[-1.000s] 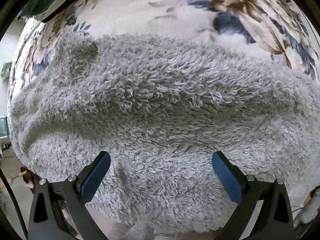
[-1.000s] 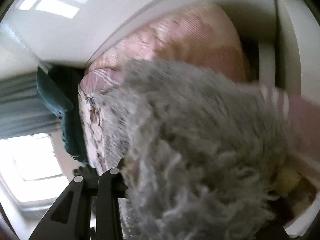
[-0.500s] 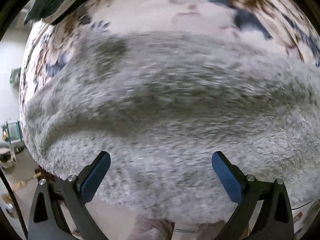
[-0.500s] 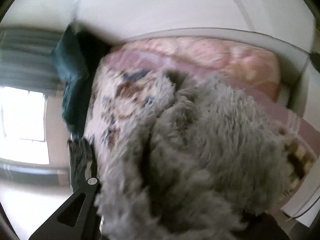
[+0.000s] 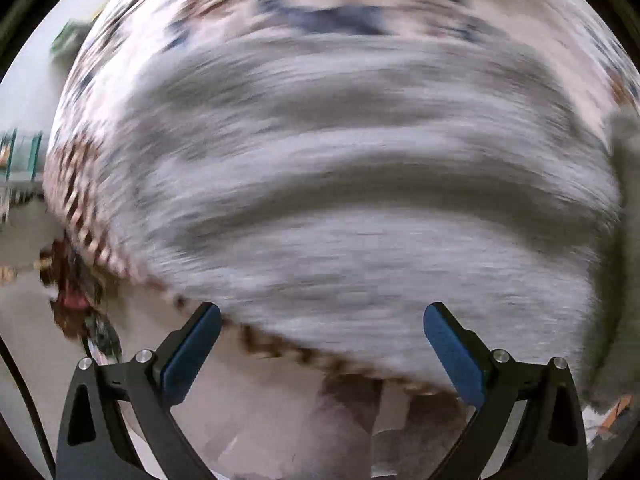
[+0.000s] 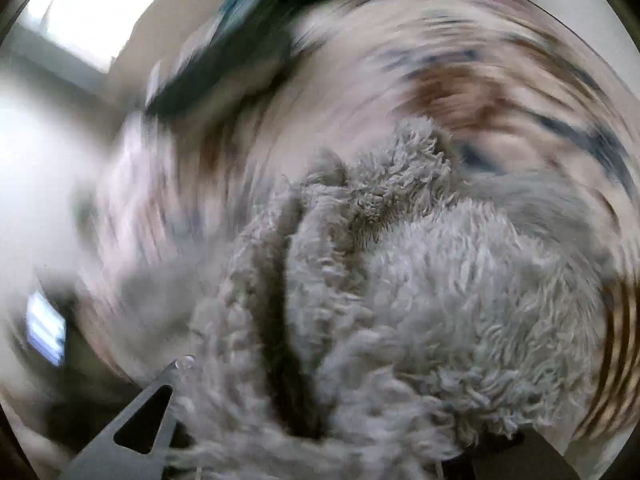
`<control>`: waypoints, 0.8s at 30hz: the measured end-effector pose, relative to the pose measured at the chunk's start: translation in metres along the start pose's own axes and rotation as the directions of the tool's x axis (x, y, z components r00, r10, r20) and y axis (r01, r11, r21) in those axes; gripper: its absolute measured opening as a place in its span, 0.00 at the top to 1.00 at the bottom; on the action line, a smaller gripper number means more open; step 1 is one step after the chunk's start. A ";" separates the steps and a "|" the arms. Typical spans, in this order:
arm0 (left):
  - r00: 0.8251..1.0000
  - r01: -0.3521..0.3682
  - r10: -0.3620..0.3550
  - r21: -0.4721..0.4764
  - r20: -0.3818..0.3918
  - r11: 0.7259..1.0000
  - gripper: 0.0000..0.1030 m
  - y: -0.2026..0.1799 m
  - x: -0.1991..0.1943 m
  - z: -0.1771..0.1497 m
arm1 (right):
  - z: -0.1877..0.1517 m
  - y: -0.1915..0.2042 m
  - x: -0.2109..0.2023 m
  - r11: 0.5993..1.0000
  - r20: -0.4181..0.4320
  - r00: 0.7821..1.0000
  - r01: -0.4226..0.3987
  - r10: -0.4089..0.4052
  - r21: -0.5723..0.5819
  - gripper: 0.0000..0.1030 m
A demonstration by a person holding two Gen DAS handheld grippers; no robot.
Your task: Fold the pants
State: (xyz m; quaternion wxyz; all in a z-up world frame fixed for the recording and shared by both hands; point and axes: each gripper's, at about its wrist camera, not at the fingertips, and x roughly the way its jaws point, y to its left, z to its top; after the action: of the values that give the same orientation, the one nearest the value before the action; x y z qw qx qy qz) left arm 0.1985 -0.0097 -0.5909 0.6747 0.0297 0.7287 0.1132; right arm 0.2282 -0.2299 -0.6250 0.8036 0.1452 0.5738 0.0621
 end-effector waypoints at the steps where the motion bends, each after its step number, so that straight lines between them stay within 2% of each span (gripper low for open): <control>1: 1.000 -0.003 0.002 -0.044 -0.012 0.999 0.00 0.024 0.005 -0.002 | -0.013 0.024 0.022 0.994 -0.047 0.997 0.057 -0.062 -0.097 0.81; 2: 1.000 -0.002 0.000 -0.075 -0.022 0.997 0.00 0.042 0.009 -0.003 | -0.018 0.040 0.038 0.981 -0.090 0.990 0.093 -0.110 -0.171 0.80; 3: 1.000 -0.004 0.001 -0.097 -0.030 0.995 0.00 0.054 0.013 -0.004 | -0.027 0.062 0.061 0.949 -0.150 0.970 0.143 -0.190 -0.279 0.76; 5: 0.999 -0.005 -0.002 -0.151 -0.050 0.988 0.00 0.083 0.021 -0.001 | -0.036 0.084 0.074 0.901 -0.159 0.946 0.203 -0.281 -0.384 0.66; 6: 0.998 0.010 -0.020 -0.184 -0.057 0.983 0.00 0.096 0.024 -0.001 | -0.039 0.093 0.074 0.870 -0.134 0.939 0.232 -0.317 -0.435 0.62; 8: 0.997 0.039 -0.053 -0.215 -0.059 0.976 0.00 0.106 0.026 0.003 | -0.042 0.104 0.070 0.831 -0.119 0.935 0.231 -0.333 -0.507 0.35; 10: 0.992 0.108 -0.121 -0.230 -0.046 0.967 0.00 0.111 0.024 0.011 | -0.044 0.108 0.063 0.827 -0.142 0.939 0.195 -0.312 -0.528 0.28; 12: 0.978 0.197 -0.206 -0.209 -0.022 0.958 0.00 0.103 0.016 0.022 | -0.044 0.106 0.045 0.864 -0.211 0.953 0.085 -0.215 -0.497 0.24; 13: 0.971 0.234 -0.241 -0.195 -0.011 0.953 0.00 0.100 0.012 0.029 | -0.047 0.107 0.037 0.874 -0.235 0.954 0.050 -0.184 -0.483 0.16; 14: 0.962 0.269 -0.273 -0.174 0.002 0.947 0.00 0.096 0.007 0.034 | -0.048 0.106 0.026 0.889 -0.270 0.954 -0.010 -0.128 -0.457 0.14; 16: 0.936 0.351 -0.350 -0.112 0.034 0.930 0.00 0.075 -0.010 0.043 | -0.045 0.104 0.000 0.903 -0.290 0.956 -0.090 -0.040 -0.420 0.14; 18: 0.914 0.405 -0.403 -0.050 0.047 0.913 0.00 0.056 -0.023 0.049 | -0.042 0.087 -0.026 0.934 -0.294 0.954 -0.159 0.062 -0.319 0.14; 19: 0.896 0.442 -0.441 -0.011 0.044 0.897 0.00 0.041 -0.030 0.050 | -0.038 0.076 -0.041 0.954 -0.285 0.952 -0.183 0.112 -0.239 0.14; 20: 0.887 0.460 -0.460 0.009 0.040 0.888 0.00 0.033 -0.033 0.050 | -0.036 0.057 -0.052 0.972 -0.269 0.951 -0.191 0.150 -0.134 0.14; 22: 0.864 0.500 -0.502 0.081 0.020 0.862 0.00 0.004 -0.037 0.048 | -0.034 0.013 -0.067 0.991 -0.225 0.966 -0.126 0.130 0.034 0.14; 24: 0.867 0.496 -0.498 0.143 -0.021 0.857 0.00 -0.018 -0.028 0.054 | -0.030 -0.026 -0.070 0.988 -0.203 0.976 -0.043 0.073 0.147 0.14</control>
State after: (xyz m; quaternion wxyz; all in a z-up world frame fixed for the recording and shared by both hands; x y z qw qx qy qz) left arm 0.2564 -0.0256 -0.5709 0.6832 -0.1098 0.7123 -0.1175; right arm 0.1749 -0.2689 -0.5784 0.7247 0.2112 0.6531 0.0594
